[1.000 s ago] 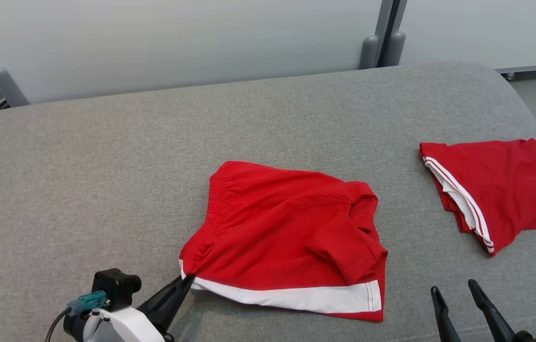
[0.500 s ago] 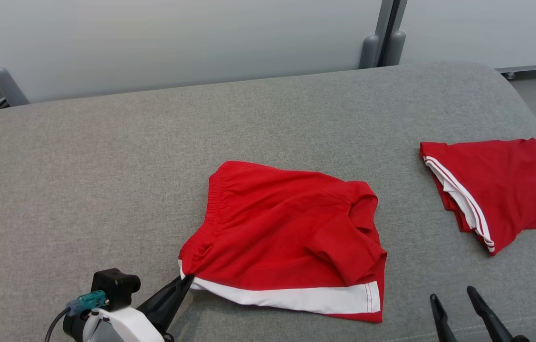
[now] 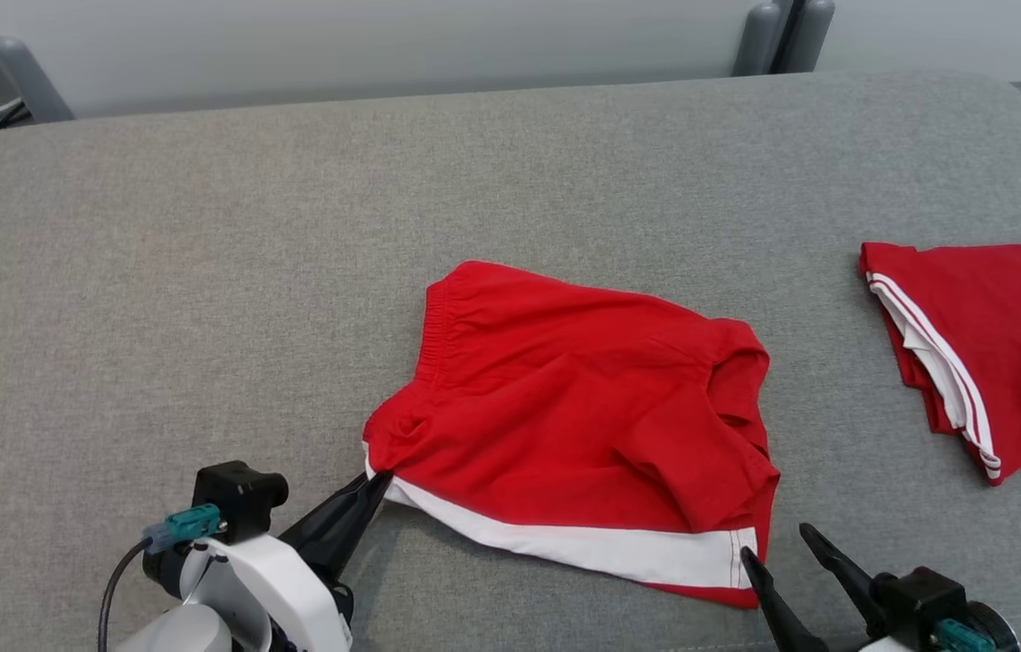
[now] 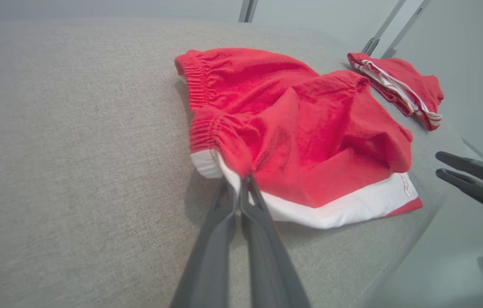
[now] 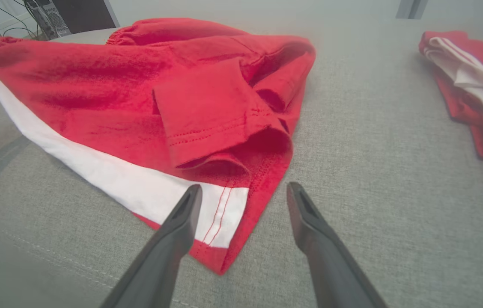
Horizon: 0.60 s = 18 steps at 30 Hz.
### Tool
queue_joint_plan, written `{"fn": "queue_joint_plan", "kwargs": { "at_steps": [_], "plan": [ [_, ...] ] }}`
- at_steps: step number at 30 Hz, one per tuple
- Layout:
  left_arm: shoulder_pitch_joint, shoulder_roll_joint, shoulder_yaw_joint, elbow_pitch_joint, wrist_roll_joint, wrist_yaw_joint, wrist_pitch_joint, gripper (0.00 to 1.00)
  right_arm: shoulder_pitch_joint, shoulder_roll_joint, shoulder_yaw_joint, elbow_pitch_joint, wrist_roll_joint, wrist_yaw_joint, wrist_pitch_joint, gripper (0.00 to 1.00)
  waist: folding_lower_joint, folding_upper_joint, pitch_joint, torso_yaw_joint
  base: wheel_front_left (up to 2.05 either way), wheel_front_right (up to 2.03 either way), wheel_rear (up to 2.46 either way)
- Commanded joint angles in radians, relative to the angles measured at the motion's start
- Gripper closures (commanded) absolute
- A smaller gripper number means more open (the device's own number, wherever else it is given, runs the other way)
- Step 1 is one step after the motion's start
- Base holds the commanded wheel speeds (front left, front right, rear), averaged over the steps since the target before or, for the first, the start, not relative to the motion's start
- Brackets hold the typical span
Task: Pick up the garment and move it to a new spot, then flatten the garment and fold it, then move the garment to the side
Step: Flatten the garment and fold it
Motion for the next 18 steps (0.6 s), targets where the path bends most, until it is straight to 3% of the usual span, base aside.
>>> {"fn": "queue_joint_plan", "kwargs": {
  "at_steps": [1, 15, 17, 18],
  "plan": [
    [-0.055, 0.020, 0.037, -0.009, 0.011, -0.008, -0.014, 1.00, -0.047, -0.017, 0.030, 0.001, 0.017, 0.000, -0.013, 0.00, 0.0000, 0.0000, 0.022, 0.015, 0.00, 0.00, 0.00],
    [-0.088, 0.000, 0.034, 0.040, 0.019, -0.028, -0.033, 1.00, -0.154, -0.006, 0.162, 0.152, 0.098, 0.000, -0.013, 0.01, 0.0000, 0.0000, 0.051, 0.032, 0.00, 0.00, 0.00],
    [-0.088, 0.000, 0.034, 0.043, 0.019, -0.028, -0.035, 1.00, -0.160, -0.008, 0.175, 0.156, 0.107, 0.000, -0.014, 0.29, 0.0000, 0.0000, 0.051, 0.031, 0.00, 0.00, 0.00],
    [-0.088, 0.000, 0.033, 0.043, 0.019, -0.028, -0.035, 1.00, -0.162, -0.009, 0.184, 0.159, 0.113, 0.000, -0.014, 0.51, 0.0000, 0.0000, 0.050, 0.030, 0.00, 0.00, 0.00]
  ]
}}
